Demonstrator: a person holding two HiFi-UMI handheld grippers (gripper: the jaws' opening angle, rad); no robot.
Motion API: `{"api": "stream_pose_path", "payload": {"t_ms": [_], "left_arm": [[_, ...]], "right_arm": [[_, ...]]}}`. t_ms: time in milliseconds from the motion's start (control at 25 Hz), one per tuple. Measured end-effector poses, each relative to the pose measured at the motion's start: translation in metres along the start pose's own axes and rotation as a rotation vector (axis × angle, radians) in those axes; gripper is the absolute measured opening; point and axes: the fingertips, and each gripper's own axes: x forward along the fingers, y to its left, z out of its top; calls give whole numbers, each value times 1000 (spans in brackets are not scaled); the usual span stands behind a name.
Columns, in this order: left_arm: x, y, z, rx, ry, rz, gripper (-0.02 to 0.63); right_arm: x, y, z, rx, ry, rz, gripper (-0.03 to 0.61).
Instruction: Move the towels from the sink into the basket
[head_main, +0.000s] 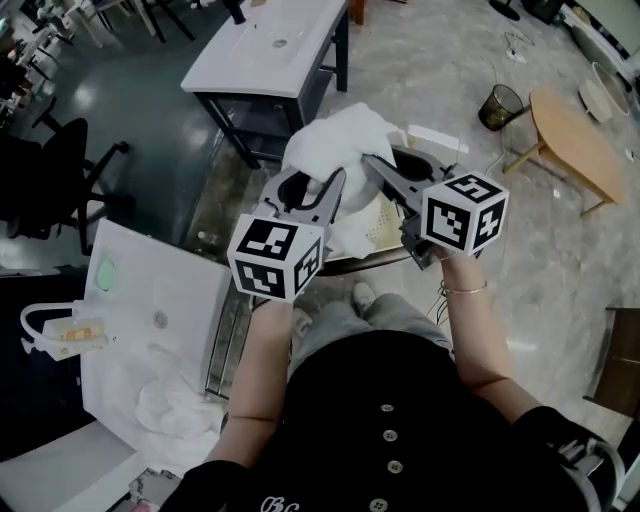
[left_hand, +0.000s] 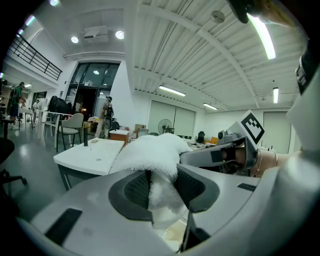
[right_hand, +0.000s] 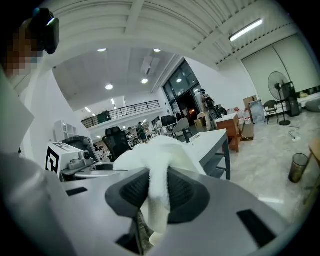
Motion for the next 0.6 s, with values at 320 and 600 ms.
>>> {"api": "stream_pose_path", "payload": {"t_ms": [320,600], "left_arm": [[10,4,-32,-57,65,15,133],[20,8,-76,-106,154,29,133]], "right_arm": [[8,-14,-32,57,55,14,84],[19,-28,-75,118,130,24,86]]}}
